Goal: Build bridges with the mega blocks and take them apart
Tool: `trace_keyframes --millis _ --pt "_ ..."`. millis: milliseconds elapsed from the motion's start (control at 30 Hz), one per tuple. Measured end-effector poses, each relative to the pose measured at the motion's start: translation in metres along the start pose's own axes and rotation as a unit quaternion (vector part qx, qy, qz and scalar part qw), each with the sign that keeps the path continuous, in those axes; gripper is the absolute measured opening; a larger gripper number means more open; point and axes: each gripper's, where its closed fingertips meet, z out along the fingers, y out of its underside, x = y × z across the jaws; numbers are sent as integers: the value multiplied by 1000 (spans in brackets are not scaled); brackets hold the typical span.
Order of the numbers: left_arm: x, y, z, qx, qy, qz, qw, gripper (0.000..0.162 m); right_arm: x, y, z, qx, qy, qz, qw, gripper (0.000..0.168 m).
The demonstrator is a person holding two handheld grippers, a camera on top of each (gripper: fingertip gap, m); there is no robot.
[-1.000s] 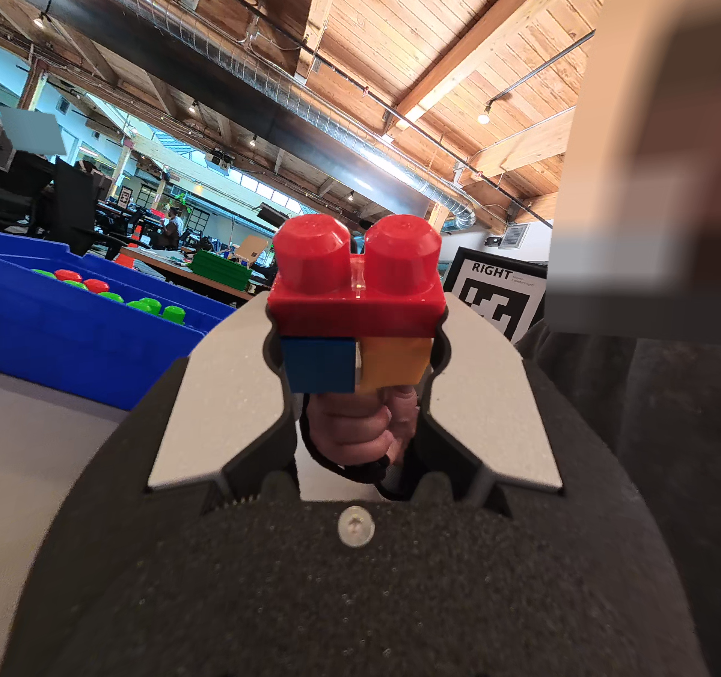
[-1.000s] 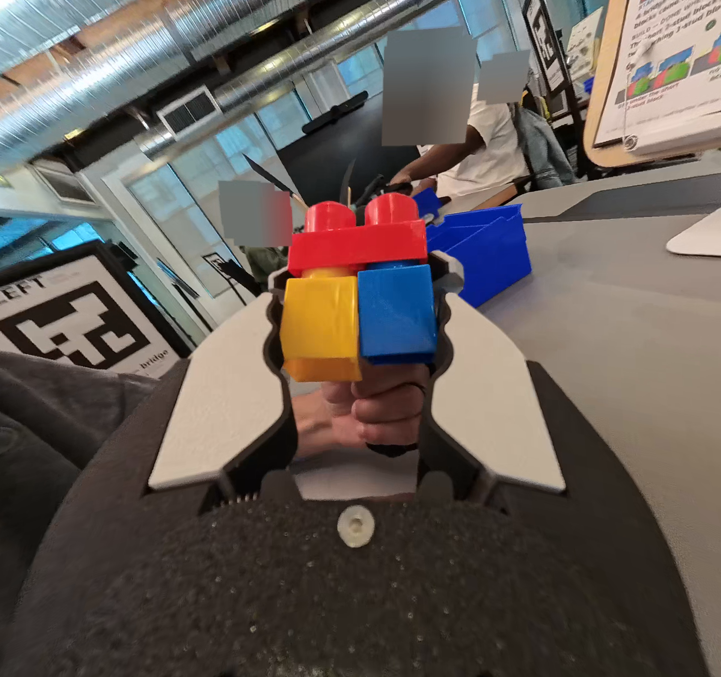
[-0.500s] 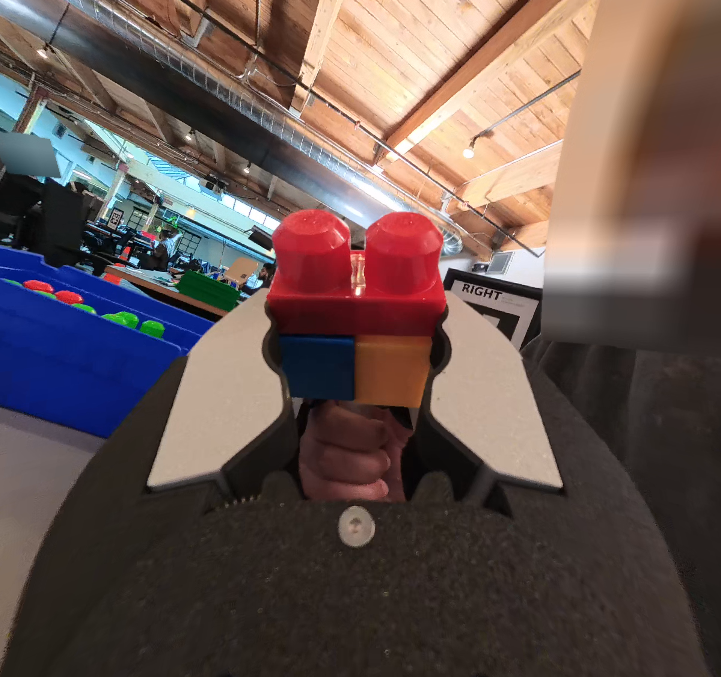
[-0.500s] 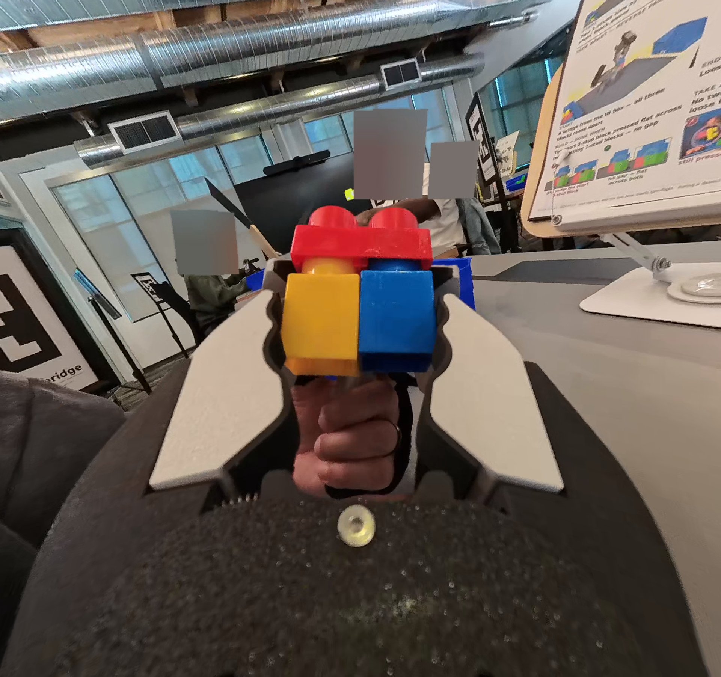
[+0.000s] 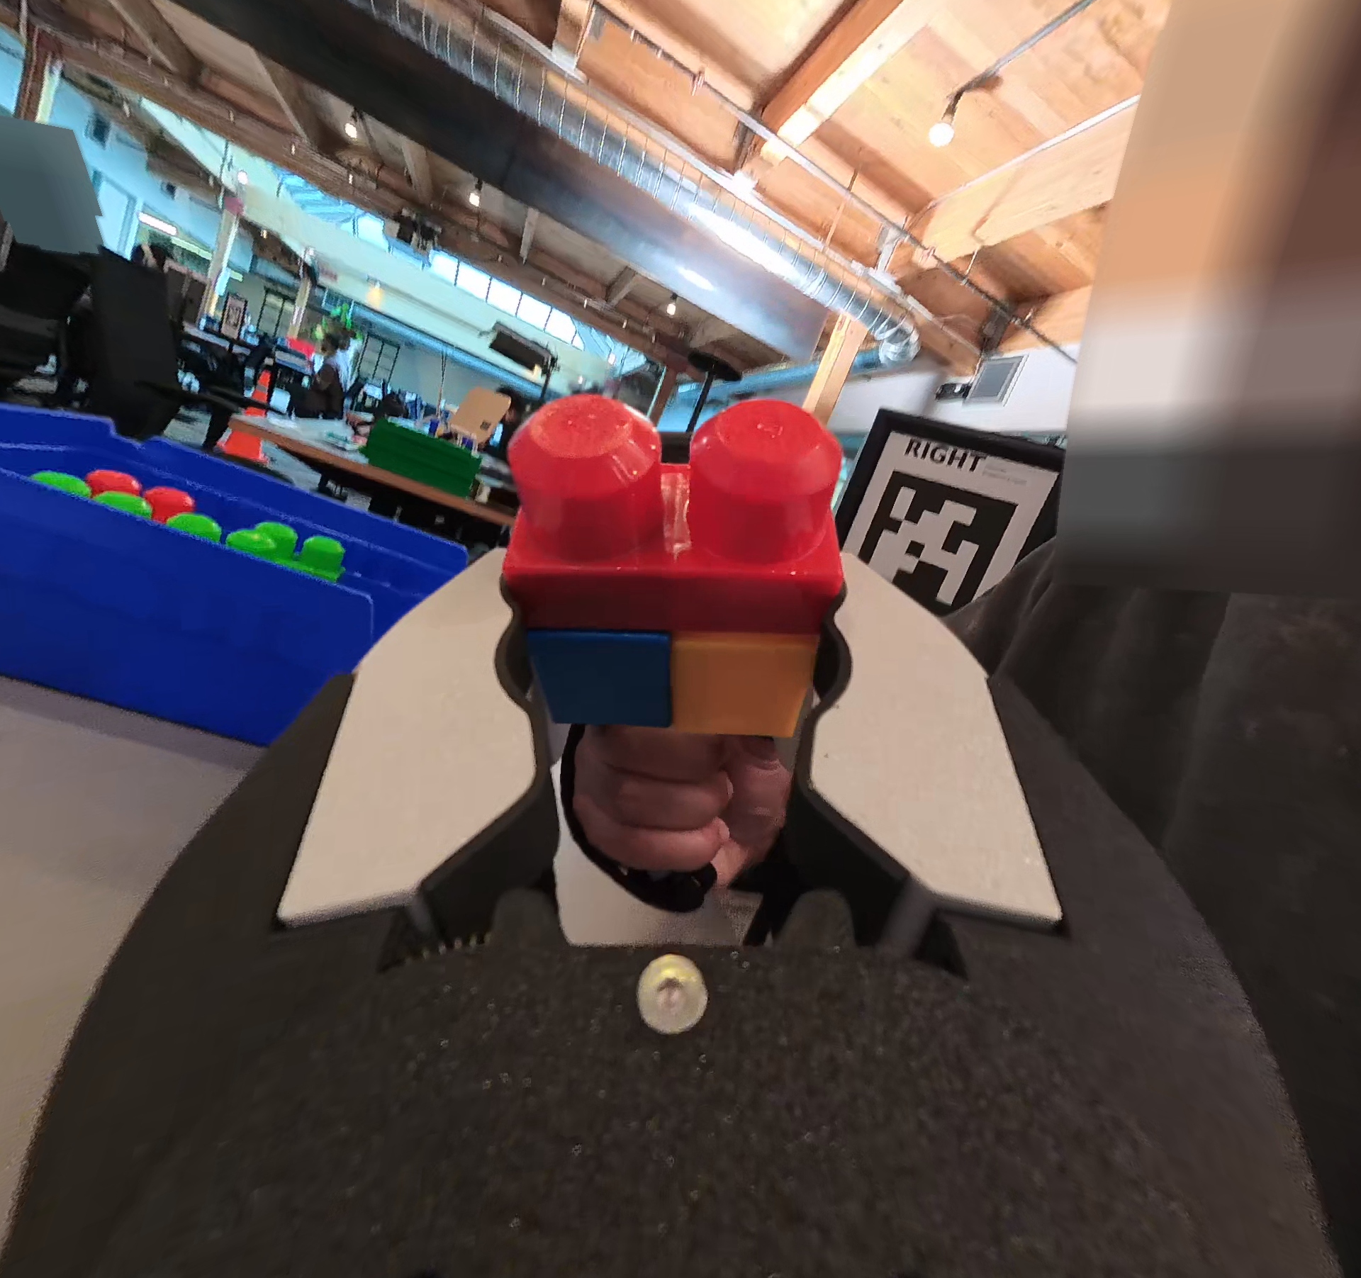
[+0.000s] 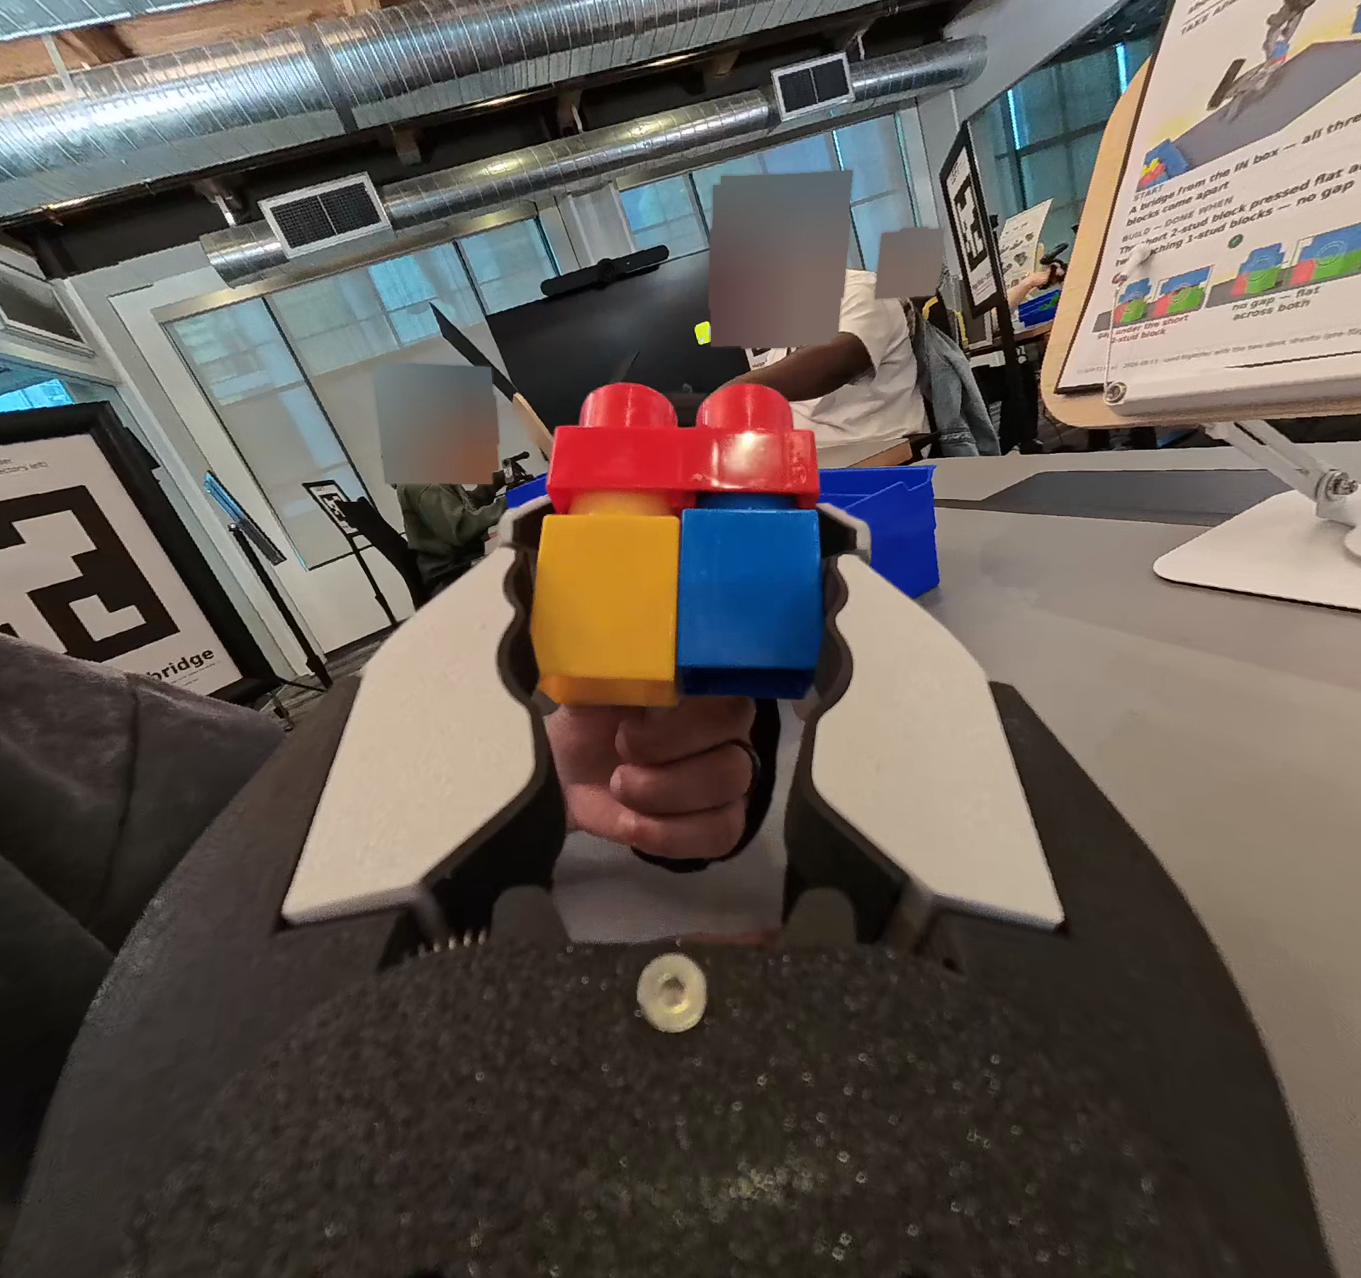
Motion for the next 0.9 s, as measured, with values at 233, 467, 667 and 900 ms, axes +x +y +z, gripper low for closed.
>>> trace_keyframes --millis 233,467,667,900 --pt "10 -6 5 -48 -16 -46 998 89 -5 5 -1 -45 17 -107 993 74" --pt "-2 7 -23 -88 -101 -105 985 94 10 12 -18 -115 83 -253 957 75" --pt "-11 34 -46 -126 -127 -263 948 83 17 38 -25 -222 99 -411 879 75" --pt "-9 56 -55 -173 -145 -261 939 57 5 65 -21 -264 64 -444 854 75"
